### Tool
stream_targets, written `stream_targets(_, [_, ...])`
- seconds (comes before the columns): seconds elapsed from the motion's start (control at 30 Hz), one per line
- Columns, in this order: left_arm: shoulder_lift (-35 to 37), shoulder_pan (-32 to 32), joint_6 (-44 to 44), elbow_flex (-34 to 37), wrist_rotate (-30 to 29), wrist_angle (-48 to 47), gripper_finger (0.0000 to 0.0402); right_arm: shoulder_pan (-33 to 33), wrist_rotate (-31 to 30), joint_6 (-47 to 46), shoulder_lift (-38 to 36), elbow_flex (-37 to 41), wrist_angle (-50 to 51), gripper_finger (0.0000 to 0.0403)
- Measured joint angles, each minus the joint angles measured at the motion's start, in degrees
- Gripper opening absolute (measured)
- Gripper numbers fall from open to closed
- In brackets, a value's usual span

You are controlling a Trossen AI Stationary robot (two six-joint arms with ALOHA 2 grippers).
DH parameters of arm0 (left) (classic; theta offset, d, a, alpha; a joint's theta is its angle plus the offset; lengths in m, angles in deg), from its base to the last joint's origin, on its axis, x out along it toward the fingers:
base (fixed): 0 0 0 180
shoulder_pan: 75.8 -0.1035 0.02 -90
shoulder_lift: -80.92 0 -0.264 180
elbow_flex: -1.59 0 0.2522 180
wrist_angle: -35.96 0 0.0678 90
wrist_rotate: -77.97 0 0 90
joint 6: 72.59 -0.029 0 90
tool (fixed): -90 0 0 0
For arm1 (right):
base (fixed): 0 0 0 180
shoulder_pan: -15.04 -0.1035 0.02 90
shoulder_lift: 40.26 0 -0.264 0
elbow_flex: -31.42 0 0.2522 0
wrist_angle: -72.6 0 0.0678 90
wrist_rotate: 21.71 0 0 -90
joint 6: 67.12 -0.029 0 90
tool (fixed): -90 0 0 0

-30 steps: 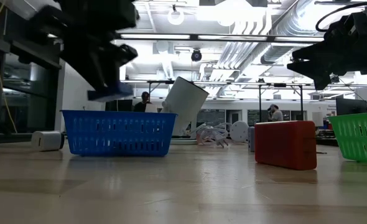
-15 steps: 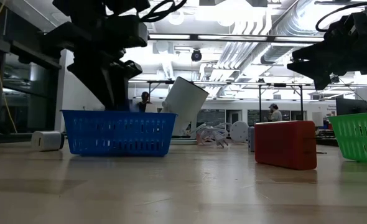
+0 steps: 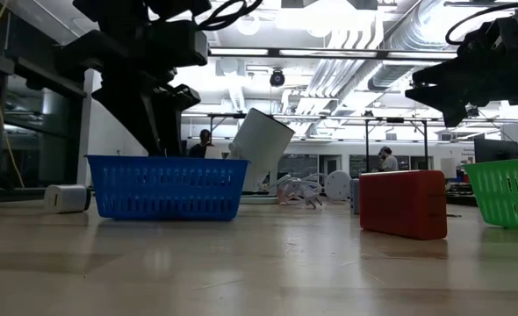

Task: Pick & Place Office items
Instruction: Put the blue digital clock into the blue bin

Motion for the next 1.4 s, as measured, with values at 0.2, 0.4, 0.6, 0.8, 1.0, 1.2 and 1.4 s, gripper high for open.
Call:
stream_targets(0.2, [0.00, 0.00, -0.58, 0.00, 0.00, -0.02, 0.0190, 0.00, 0.02, 0.00, 0.00, 0.02, 0.00, 0.0179])
stream_targets(0.4, [1.20, 0.00, -3.55, -0.06, 0.91, -0.34, 0.0190, 0.00, 0.02, -0.01, 0.00, 0.01, 0.00, 0.0179])
stream_targets(0.6, [7.12, 2.28, -5.49, -2.51, 0.62, -9.59, 0.0190, 0.00, 0.02, 0.00, 0.00, 0.00, 0.00, 0.0179])
stream_targets(0.8, [12.17, 10.82, 1.18, -2.51, -2.38, -15.75, 0.0190, 0.00, -0.01, 0.00, 0.00, 0.01, 0.00, 0.0179])
stream_targets(1.0, [12.44, 21.17, 14.00, -2.51, -5.02, -20.28, 0.0190, 0.00, 0.00, 0.00, 0.00, 0.02, 0.00, 0.0179])
stream_targets(1.2, [12.18, 31.06, 20.77, -2.29, -6.02, -20.45, 0.0190, 0.00, 0.00, 0.00, 0.00, 0.00, 0.00, 0.0179])
stream_targets(1.4, [11.36, 39.91, 24.55, -2.16, -8.49, -20.54, 0.0190, 0.00, -0.02, 0.00, 0.00, 0.01, 0.00, 0.0179])
